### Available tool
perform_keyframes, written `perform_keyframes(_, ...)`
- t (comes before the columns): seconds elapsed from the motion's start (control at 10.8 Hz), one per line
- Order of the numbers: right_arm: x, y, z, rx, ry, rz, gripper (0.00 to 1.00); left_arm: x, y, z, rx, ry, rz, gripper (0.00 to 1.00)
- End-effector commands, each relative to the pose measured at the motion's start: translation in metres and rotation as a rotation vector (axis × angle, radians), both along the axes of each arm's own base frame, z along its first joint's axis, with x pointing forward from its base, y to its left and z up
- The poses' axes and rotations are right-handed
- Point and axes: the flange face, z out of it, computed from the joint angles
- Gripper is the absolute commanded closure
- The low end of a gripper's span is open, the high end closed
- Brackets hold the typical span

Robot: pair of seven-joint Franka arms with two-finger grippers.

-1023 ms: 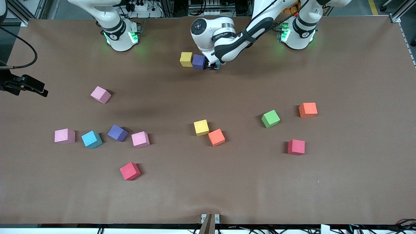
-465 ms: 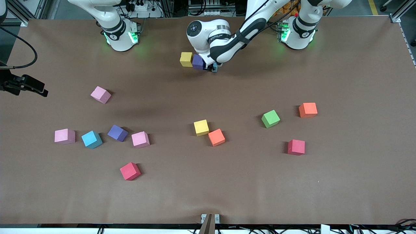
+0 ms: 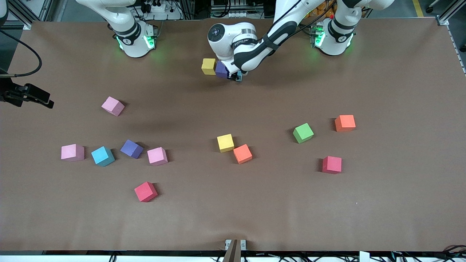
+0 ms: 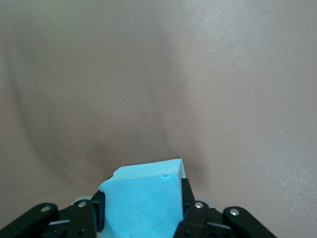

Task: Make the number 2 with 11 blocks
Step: 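Lower the cyan cube beside the purple cube and open the left gripper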

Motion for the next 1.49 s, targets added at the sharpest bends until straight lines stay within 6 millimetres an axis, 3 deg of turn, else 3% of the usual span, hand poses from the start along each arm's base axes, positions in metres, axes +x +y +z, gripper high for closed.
perform_keyframes(0.0, 0.002, -0.001, 0.002, 0.001, -0.003, 0.008, 0.00, -0.006, -0.007, -0.001, 0.006, -0.032, 0.017, 1.00)
perform_keyframes(0.65, 0.003, -0.001, -0.003, 0.001, 0.006, 0.016, 0.00, -0.007, -0.007, -0.002, 0.007, -0.030, 0.017, 1.00)
perform_keyframes(1.4, 0.032, 0.005, -0.031, 0.053, -0.110, 0.031, 0.00, -0.007, -0.008, -0.006, 0.008, -0.021, 0.023, 1.00)
